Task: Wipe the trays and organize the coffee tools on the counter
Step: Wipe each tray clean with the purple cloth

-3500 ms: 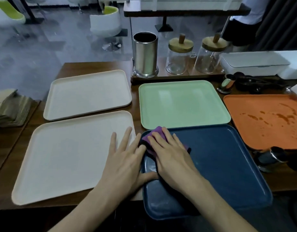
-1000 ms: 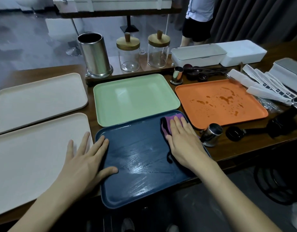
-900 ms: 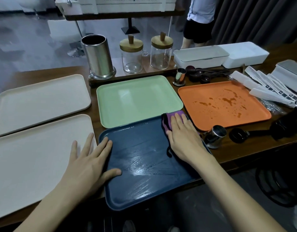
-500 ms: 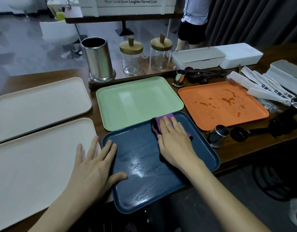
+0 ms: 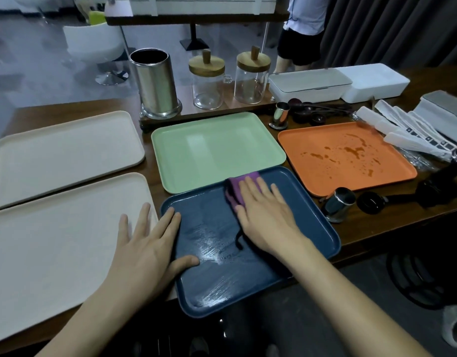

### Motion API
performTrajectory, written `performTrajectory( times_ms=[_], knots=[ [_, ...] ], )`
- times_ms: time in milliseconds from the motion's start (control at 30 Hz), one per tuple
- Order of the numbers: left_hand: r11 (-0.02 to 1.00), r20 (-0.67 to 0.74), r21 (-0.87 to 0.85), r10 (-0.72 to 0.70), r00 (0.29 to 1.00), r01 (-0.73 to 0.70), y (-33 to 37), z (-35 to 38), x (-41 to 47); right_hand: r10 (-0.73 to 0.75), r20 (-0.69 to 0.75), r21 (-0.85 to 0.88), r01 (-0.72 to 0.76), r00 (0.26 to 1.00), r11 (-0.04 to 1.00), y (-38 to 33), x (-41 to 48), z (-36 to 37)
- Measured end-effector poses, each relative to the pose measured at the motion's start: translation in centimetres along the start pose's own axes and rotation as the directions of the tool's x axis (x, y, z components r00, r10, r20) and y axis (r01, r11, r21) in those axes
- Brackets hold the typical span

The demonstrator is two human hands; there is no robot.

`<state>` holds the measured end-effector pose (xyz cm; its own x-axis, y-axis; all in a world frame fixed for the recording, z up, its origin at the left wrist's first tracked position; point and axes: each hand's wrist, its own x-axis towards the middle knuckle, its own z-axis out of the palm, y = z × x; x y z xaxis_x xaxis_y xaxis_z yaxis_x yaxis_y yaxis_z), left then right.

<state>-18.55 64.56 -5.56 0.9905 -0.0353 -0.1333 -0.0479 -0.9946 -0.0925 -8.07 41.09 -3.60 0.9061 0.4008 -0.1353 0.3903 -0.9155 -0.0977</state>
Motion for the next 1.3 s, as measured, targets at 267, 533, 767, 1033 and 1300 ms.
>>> performTrajectory(
  times_ms=[267,533,767,1033,1300],
  knots=[
    [0.985,0.151,-0.07,-0.148,0.977,0.16,1.3,-2.2,-0.3,-0.001,0.033,-0.011,0.001,0.999,1.0,7.1,-1.6,-0.6],
    [0.949,0.296,-0.049,-0.285,0.912,0.312,3.3,-4.4,0.3,-0.24,0.136,-0.013,0.244,0.961,0.97,10.1,-9.3,-1.5],
    [0.921,0.316,-0.06,-0.348,0.882,0.385,4.1,-4.7,0.5,-0.36,0.152,0.067,0.354,0.92,0.933,8.9,-11.0,-0.9],
    [0.925,0.309,-0.01,-0.358,0.881,0.38,4.3,-4.6,0.5,-0.578,0.147,0.135,0.563,0.802,0.815,0.0,-10.2,1.0],
    [0.935,0.342,-0.055,-0.311,0.886,0.35,3.7,-4.2,0.5,-0.503,0.156,0.159,0.481,0.85,0.862,2.5,-10.2,0.6]
  ],
)
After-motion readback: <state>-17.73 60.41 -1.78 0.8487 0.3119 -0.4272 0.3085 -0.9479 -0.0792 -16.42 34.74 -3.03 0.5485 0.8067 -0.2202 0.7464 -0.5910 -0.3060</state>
